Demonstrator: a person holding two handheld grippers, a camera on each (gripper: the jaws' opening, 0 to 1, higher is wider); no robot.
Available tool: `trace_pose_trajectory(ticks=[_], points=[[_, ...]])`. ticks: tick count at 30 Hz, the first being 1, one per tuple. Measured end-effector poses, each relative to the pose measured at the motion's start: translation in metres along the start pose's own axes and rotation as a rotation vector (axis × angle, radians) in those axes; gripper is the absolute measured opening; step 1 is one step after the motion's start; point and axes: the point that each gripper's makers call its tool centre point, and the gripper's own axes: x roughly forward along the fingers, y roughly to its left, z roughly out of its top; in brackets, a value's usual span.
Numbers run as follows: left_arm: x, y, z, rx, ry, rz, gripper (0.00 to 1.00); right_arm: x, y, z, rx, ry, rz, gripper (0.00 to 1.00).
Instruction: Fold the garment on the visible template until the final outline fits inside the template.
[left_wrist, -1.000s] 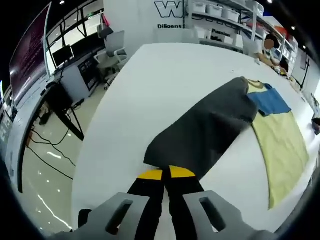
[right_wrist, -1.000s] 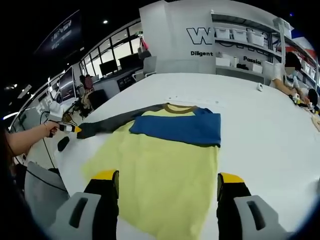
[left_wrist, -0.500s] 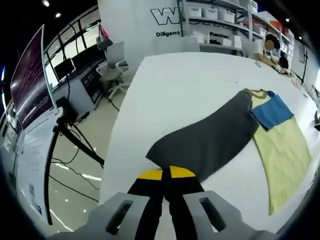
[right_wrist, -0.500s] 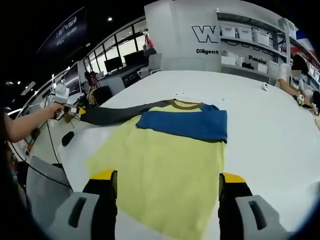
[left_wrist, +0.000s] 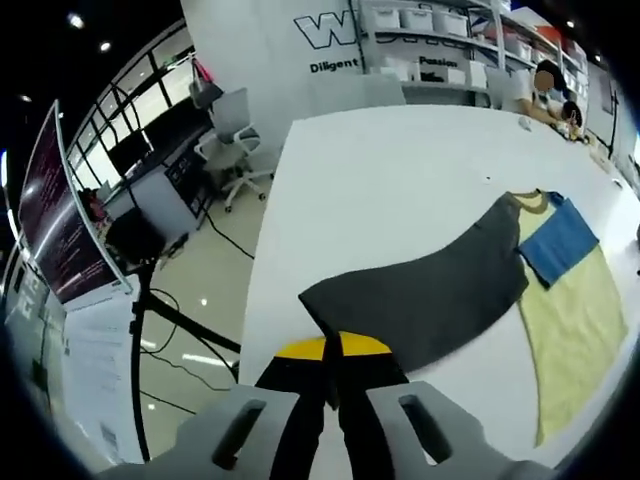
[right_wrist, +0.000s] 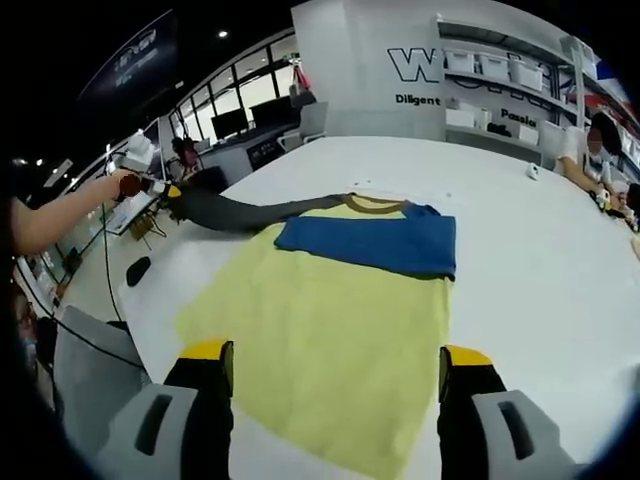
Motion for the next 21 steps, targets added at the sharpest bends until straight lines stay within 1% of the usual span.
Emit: trace_pose_trajectory(ticks=[1, 3, 5, 6, 10, 13, 17, 19, 21], points=[[-0.007, -0.003, -0.001, -0.006, 0.01, 0.002, 0.03, 0.0, 0.0, 0.0, -0.001, 0.002, 0.002, 0.83], [-0.007, -0.001, 0.0, -0.006, 0.017, 0.009, 0.03, 0.0, 0.001, -0.001, -0.001, 0.003, 0.003, 0.84], [-0.006, 0.002, 0.003, 0.012, 0.022, 0.026, 0.03, 0.0, 0.001, -0.001, -0.003, 0.006, 0.005, 0.84], [-0.006, 0.01, 0.012, 0.073, 0.016, 0.063, 0.03, -0.001, 0.001, -0.001, -0.004, 0.007, 0.007, 0.84], [-0.007, 0.009, 0.03, 0.084, -0.003, 0.054, 0.03, -0.001, 0.003, -0.002, -0.006, 0.009, 0.013, 0.84], [-0.009, 0.005, 0.039, 0.078, -0.005, 0.047, 0.04, -0.002, 0.003, -0.003, -0.008, 0.012, 0.012, 0.84], [-0.008, 0.002, 0.046, 0.103, 0.004, 0.054, 0.04, -0.002, 0.004, -0.002, -0.001, 0.006, 0.015, 0.84], [-0.01, -0.005, 0.048, 0.105, 0.013, 0.047, 0.04, -0.002, 0.005, -0.002, -0.002, 0.007, 0.016, 0.84], [-0.013, -0.013, 0.051, 0.106, 0.007, 0.035, 0.04, -0.001, 0.007, -0.004, -0.004, 0.012, 0.02, 0.85]])
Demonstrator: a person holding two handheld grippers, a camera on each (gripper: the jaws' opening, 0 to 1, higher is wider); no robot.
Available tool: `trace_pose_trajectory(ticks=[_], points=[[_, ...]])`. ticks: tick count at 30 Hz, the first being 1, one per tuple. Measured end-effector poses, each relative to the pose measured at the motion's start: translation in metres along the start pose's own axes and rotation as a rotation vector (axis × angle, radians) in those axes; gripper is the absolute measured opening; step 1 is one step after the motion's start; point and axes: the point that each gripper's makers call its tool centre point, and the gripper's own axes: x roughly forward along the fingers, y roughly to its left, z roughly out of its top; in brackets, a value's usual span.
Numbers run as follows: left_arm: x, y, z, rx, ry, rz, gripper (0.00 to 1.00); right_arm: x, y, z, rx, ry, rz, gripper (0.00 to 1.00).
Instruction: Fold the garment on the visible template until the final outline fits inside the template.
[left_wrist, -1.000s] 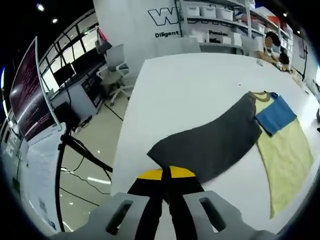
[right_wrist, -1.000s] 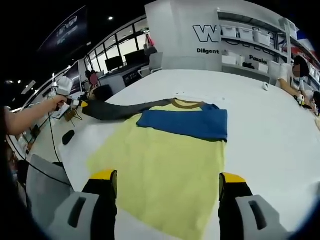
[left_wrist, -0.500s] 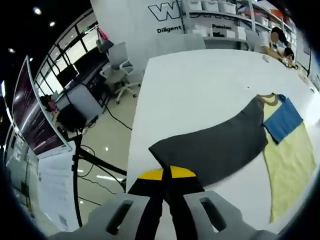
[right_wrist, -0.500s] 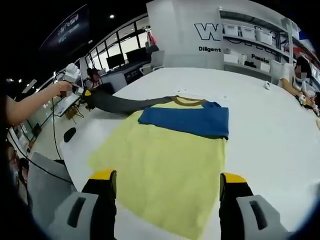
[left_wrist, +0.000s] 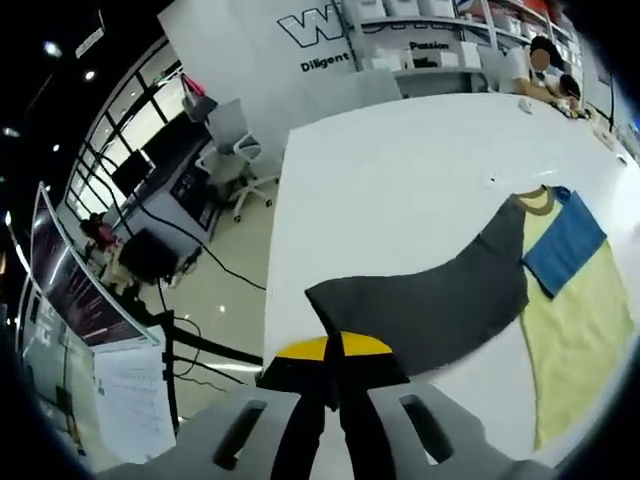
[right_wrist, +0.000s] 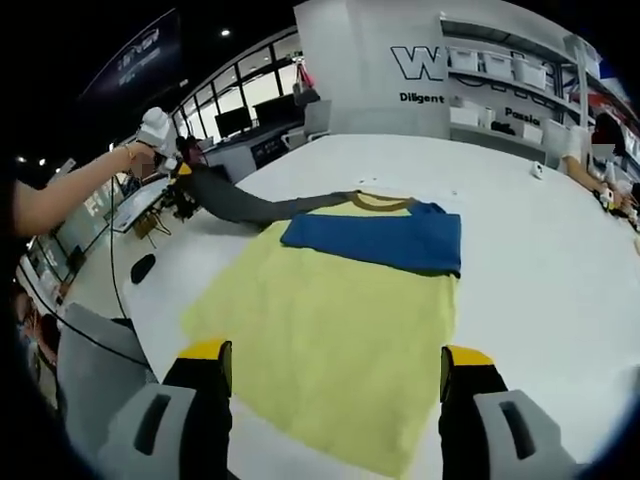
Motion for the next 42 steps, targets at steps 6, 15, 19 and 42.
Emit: trace_pose_trajectory(ticks=[6, 15, 19, 42], points=[[-0.011, -0.04, 0.025, 0.059, -0.025, -0.061, 0.04, 0.0, 0.005, -0.003, -0.01, 0.004, 0.016, 0.85], [-0.029, -0.099, 0.068, 0.117, -0.085, -0.138, 0.04, -0.003, 0.004, -0.006, -0.005, 0.001, 0.021, 0.86], [-0.035, -0.123, 0.09, 0.14, -0.119, -0.17, 0.04, -0.005, 0.004, -0.007, -0.006, 0.004, 0.022, 0.86], [-0.045, -0.264, 0.126, 0.283, -0.168, -0.369, 0.04, -0.005, -0.002, -0.013, 0.009, 0.001, 0.023, 0.88]])
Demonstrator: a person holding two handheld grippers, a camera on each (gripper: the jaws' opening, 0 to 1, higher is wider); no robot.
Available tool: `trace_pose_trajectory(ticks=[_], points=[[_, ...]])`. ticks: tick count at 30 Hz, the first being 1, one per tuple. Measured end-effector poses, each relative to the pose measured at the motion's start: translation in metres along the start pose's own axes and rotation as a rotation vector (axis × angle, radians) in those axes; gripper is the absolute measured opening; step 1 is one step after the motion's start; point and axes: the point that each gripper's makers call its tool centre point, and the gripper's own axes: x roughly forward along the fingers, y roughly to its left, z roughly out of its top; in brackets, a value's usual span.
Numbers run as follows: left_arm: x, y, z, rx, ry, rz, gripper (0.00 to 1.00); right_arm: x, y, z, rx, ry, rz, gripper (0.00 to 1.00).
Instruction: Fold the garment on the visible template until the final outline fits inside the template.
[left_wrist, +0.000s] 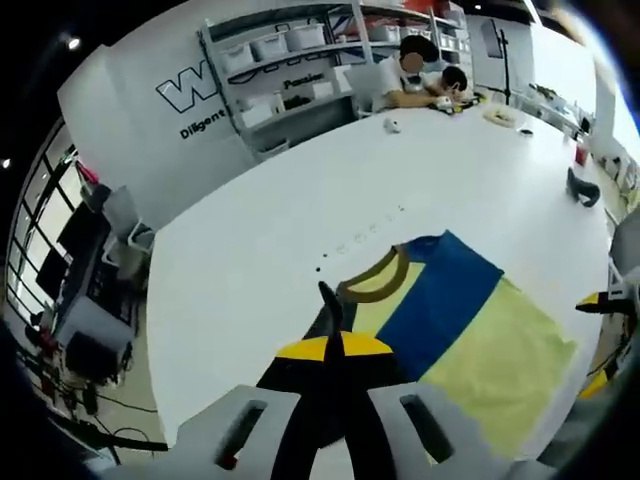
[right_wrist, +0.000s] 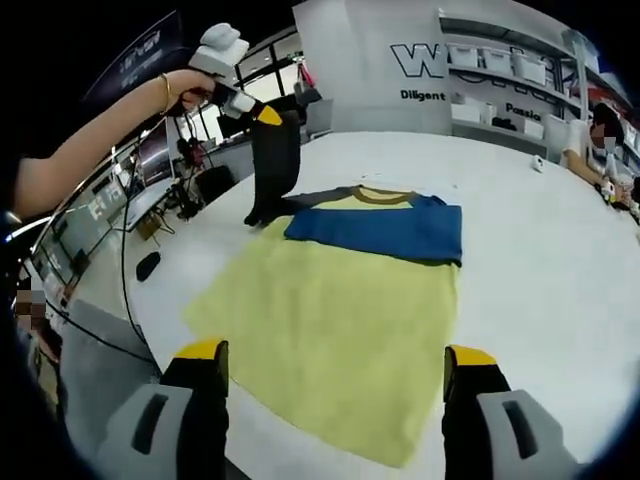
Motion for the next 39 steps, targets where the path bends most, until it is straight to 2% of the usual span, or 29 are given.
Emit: trace_pose_trajectory(ticks=[5, 6, 8, 16, 19, 24, 26, 29, 32, 36, 39], points=[[0.01, -0.018, 0.003, -0.01, 0.007, -0.041, 0.04, 0.001, 0.002, 0.0, -0.005, -0.003, 0.012, 0.9], [0.012, -0.03, 0.004, -0.026, 0.003, -0.081, 0.04, 0.001, 0.003, 0.001, -0.004, -0.013, 0.022, 0.9], [0.015, -0.042, 0.005, -0.045, -0.003, -0.121, 0.04, 0.001, 0.004, 0.003, -0.005, -0.023, 0.028, 0.92], [0.025, -0.083, 0.017, 0.003, -0.033, -0.198, 0.04, -0.002, 0.005, 0.01, -0.002, -0.051, 0.049, 0.94], [0.028, -0.099, 0.027, -0.017, -0.065, -0.237, 0.04, -0.003, 0.004, 0.011, -0.005, -0.057, 0.052, 0.94], [0.035, -0.119, 0.038, -0.02, -0.107, -0.25, 0.03, -0.004, 0.002, 0.008, 0.003, -0.06, 0.049, 0.94], [0.037, -0.133, 0.041, -0.05, -0.118, -0.268, 0.03, -0.004, 0.0, 0.007, 0.008, -0.059, 0.046, 0.94], [0.045, -0.147, 0.042, -0.055, -0.117, -0.285, 0.03, -0.005, -0.003, 0.004, 0.013, -0.055, 0.041, 0.94], [0.055, -0.158, 0.04, -0.022, -0.122, -0.29, 0.04, -0.005, -0.007, 0.003, 0.019, -0.055, 0.033, 0.94], [0.057, -0.175, 0.036, 0.034, -0.15, -0.317, 0.3, -0.004, -0.011, 0.002, 0.027, -0.055, 0.025, 0.94], [0.057, -0.177, 0.032, 0.053, -0.152, -0.32, 0.37, -0.003, -0.011, 0.003, 0.03, -0.056, 0.026, 0.94]])
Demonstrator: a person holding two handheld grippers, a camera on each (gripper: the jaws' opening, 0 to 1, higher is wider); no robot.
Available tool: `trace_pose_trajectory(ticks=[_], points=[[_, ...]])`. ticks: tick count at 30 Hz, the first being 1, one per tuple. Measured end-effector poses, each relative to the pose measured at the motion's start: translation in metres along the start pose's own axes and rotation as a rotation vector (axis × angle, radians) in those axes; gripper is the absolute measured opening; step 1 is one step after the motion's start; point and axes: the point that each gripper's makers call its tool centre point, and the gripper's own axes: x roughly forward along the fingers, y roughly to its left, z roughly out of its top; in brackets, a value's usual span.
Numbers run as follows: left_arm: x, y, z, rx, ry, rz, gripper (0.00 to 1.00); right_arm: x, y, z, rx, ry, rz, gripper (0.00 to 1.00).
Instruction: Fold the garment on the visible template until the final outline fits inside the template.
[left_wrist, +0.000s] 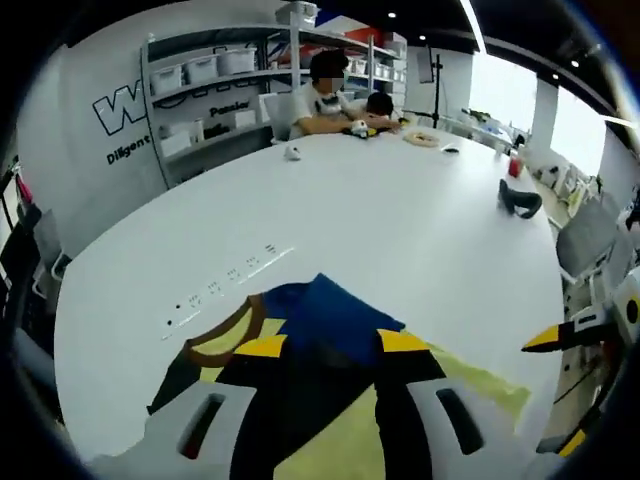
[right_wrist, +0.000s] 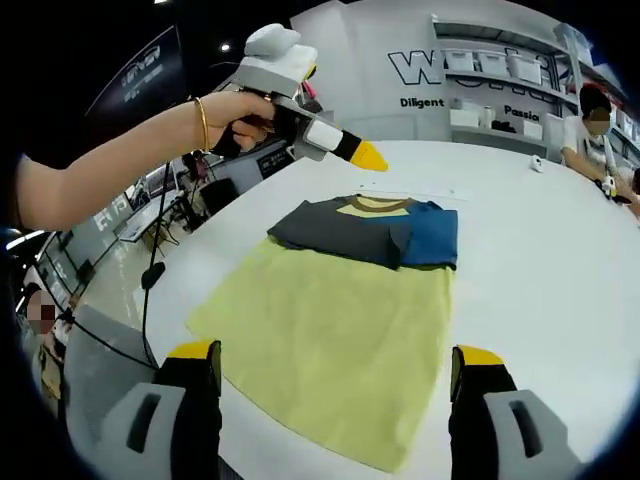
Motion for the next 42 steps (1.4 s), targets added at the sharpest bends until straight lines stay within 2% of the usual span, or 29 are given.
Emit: trace_pose_trajectory(ticks=[4, 6, 15, 19, 25, 33, 38, 42], points=[[-0.002, 0.007, 0.001, 0.019, -0.041, -0.001, 0.55, 0.003, 0.0, 0.003, 0.0, -0.006, 0.001, 0.95], [-0.005, 0.012, -0.003, 0.02, -0.037, 0.008, 0.66, 0.005, 0.001, 0.005, 0.0, -0.008, 0.005, 0.95], [-0.017, 0.036, -0.021, -0.038, -0.043, 0.042, 0.99, 0.01, 0.002, 0.009, -0.008, -0.011, 0.01, 0.95], [-0.023, 0.048, -0.034, -0.052, -0.028, 0.047, 0.99, 0.011, 0.0, 0.013, -0.005, -0.018, 0.011, 0.94], [-0.034, 0.066, -0.04, -0.074, -0.049, 0.065, 0.99, 0.011, -0.003, 0.021, -0.007, -0.033, 0.011, 0.94], [-0.054, 0.078, -0.059, -0.069, -0.047, 0.114, 0.99, 0.015, -0.007, 0.047, -0.024, -0.068, 0.012, 0.94], [-0.066, 0.084, -0.08, -0.106, -0.042, 0.14, 0.98, 0.021, -0.007, 0.067, -0.033, -0.091, 0.021, 0.93], [-0.072, 0.085, -0.096, -0.128, -0.045, 0.132, 0.98, 0.028, -0.002, 0.081, -0.05, -0.093, 0.044, 0.92]])
